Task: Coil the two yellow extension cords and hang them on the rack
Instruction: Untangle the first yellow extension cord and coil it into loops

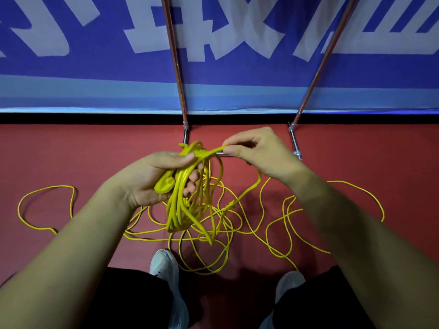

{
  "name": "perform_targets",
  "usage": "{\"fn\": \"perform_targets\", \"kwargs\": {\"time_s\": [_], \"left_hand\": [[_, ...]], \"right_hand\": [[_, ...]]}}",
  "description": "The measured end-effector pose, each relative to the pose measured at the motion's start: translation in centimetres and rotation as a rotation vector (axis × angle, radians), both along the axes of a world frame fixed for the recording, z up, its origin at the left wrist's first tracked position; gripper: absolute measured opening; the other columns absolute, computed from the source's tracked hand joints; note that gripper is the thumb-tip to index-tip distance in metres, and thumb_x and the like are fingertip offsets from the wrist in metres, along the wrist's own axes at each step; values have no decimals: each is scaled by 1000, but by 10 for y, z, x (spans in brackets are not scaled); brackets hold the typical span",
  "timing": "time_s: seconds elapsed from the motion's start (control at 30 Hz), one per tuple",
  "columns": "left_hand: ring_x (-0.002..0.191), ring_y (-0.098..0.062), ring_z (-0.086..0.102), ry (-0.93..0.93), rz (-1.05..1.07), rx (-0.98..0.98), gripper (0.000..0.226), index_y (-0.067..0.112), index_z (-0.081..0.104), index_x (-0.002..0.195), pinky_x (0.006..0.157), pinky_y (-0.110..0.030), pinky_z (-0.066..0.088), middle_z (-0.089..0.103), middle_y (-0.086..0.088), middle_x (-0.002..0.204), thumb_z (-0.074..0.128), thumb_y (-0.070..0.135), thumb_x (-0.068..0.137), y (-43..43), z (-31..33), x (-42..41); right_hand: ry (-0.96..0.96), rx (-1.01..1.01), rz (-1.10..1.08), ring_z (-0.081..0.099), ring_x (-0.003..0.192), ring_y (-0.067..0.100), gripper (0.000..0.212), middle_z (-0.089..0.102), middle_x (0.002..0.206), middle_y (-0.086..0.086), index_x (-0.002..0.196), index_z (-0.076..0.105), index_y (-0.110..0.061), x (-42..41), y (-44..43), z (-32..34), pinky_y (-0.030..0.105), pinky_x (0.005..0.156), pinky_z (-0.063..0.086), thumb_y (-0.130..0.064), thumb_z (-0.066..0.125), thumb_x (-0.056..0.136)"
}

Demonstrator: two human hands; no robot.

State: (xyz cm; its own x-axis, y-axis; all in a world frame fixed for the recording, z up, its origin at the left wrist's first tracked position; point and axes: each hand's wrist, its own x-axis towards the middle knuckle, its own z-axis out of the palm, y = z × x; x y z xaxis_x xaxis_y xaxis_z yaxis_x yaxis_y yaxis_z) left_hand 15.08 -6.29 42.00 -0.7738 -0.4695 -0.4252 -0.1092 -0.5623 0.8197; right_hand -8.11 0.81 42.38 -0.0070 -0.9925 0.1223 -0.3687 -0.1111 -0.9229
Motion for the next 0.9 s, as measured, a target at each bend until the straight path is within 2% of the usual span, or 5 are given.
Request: {"fn": "perform_targets", "kwargs": {"time_s": [0.2,0.3,0.5,0.8,0.9], "left_hand": [[43,-3,57,-41,-13,-76,88,13,53,82,44,-18,46,59,4,49,93,58,18,20,10,-17],[44,-3,57,-43,-11,-42,85,13,53,85,45,-19,46,59,5,50,94,56,25,19,7,-16],[45,-6,58,-14,33,31,72,12,54,90,46,-22,47,60,5,54,91,54,45,10,-4,-12],[38,-6,40,286,-99,272,20,9,60,81,45,-21,35,42,7,50,75,20,76,11,3,-11],[41,-8,45,386,-82,328,12,8,60,82,48,-22,36,44,7,51,67,17,83,10,4,-10]], "right_hand": [[23,-62,58,56,72,9,6,70,81,16,88,71,-3,7,-2,0,29,70,47,-6,73,83],[-10,-5,30,47,60,3,8,61,65,1,85,69,-3,-4,-4,-10,19,58,38,-10,74,83],[170,120,75,53,64,10,9,64,68,2,83,66,-13,-32,-3,-29,31,64,42,-14,65,91],[133,82,-111,36,50,2,25,44,50,-13,77,68,-7,-28,-9,-42,21,51,29,-27,65,92],[199,98,-68,47,59,4,14,57,58,-6,81,68,-13,-33,-11,-53,30,60,39,-20,63,93]]}}
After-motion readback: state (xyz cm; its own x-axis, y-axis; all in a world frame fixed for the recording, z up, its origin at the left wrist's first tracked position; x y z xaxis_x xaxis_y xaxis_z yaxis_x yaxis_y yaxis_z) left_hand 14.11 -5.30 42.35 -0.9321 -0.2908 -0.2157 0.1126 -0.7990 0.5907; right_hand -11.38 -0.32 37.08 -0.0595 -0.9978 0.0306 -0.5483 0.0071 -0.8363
